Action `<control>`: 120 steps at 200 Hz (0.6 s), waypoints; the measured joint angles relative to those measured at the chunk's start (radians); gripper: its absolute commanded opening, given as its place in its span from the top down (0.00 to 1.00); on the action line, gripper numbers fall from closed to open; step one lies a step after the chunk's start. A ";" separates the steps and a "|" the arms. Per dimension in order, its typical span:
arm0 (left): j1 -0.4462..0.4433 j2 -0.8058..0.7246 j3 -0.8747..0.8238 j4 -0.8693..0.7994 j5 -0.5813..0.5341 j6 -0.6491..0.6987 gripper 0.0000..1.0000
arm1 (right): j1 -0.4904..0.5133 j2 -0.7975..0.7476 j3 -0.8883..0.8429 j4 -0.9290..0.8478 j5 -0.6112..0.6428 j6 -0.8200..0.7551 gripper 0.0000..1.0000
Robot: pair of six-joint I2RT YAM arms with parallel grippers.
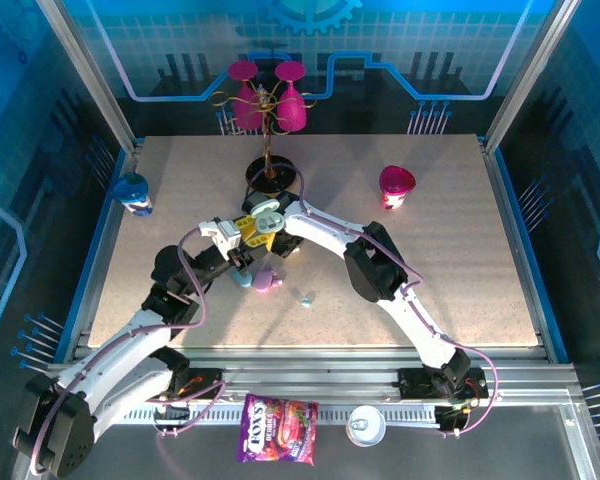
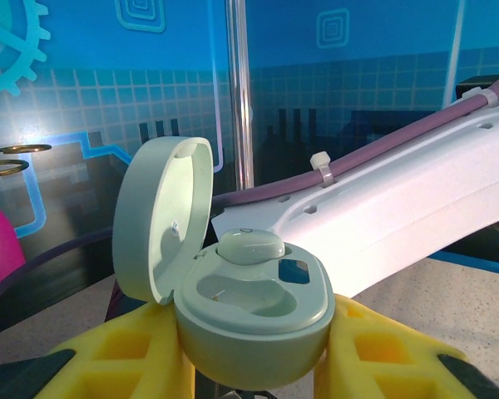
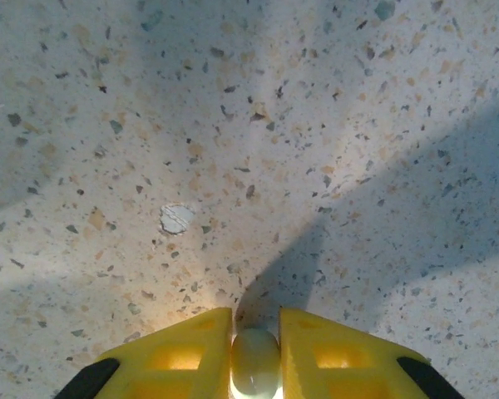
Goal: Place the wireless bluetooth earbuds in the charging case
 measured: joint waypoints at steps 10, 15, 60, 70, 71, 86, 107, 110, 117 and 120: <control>0.000 0.002 0.000 0.000 0.000 0.000 0.72 | 0.000 0.000 -0.002 0.001 0.001 0.001 0.83; 0.000 0.004 0.000 0.000 0.000 0.000 0.73 | 0.000 -0.003 -0.005 0.003 0.001 0.003 0.83; -0.003 0.029 0.000 0.011 0.004 -0.001 0.73 | -0.024 -0.148 -0.216 0.086 -0.031 0.044 0.84; -0.007 0.037 0.004 0.036 0.004 -0.001 0.73 | -0.037 -0.210 -0.293 0.121 -0.045 0.061 0.84; -0.008 0.037 0.005 0.038 0.004 -0.001 0.73 | -0.038 -0.215 -0.299 0.124 -0.048 0.063 0.84; -0.015 0.049 0.008 0.059 0.003 0.000 0.73 | -0.065 -0.321 -0.417 0.179 -0.080 0.092 0.84; -0.031 0.092 0.008 0.082 -0.001 0.000 0.73 | -0.117 -0.503 -0.588 0.267 -0.124 0.146 0.84; -0.034 0.100 0.008 0.086 -0.002 0.000 0.73 | -0.126 -0.531 -0.612 0.280 -0.126 0.156 0.84; -0.040 0.117 0.008 0.100 -0.003 0.000 0.73 | -0.146 -0.599 -0.671 0.314 -0.140 0.176 0.84; -0.042 0.123 0.008 0.105 -0.003 -0.001 0.73 | -0.154 -0.624 -0.693 0.327 -0.150 0.182 0.84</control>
